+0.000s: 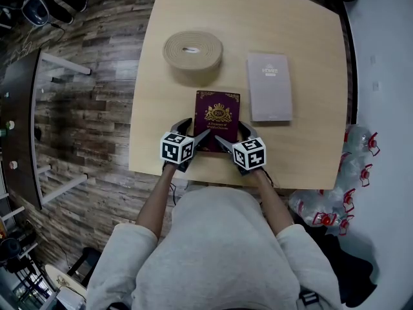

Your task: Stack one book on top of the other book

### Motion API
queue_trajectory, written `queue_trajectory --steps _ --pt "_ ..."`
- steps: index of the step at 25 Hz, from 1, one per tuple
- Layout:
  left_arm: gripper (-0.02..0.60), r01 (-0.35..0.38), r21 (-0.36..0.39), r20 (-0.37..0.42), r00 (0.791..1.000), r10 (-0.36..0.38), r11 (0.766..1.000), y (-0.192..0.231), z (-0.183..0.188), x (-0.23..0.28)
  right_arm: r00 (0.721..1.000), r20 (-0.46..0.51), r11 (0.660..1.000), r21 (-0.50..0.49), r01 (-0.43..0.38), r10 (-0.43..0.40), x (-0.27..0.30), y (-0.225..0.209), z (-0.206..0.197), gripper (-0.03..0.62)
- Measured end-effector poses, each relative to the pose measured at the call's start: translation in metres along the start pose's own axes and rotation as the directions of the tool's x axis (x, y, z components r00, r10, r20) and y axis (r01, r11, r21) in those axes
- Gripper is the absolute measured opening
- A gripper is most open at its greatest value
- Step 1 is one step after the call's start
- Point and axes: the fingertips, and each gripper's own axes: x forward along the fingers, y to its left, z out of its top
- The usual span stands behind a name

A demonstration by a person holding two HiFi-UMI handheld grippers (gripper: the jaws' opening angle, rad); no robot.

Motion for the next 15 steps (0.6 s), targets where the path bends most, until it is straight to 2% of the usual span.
queue_trajectory --steps 15 --pt "0.353 0.018 0.009 0.005 1.0 -0.018 1.0 -0.001 0.017 0.013 1.0 -0.004 1.0 0.006 -0.009 0.009 0.002 0.003 -0.001 0.439"
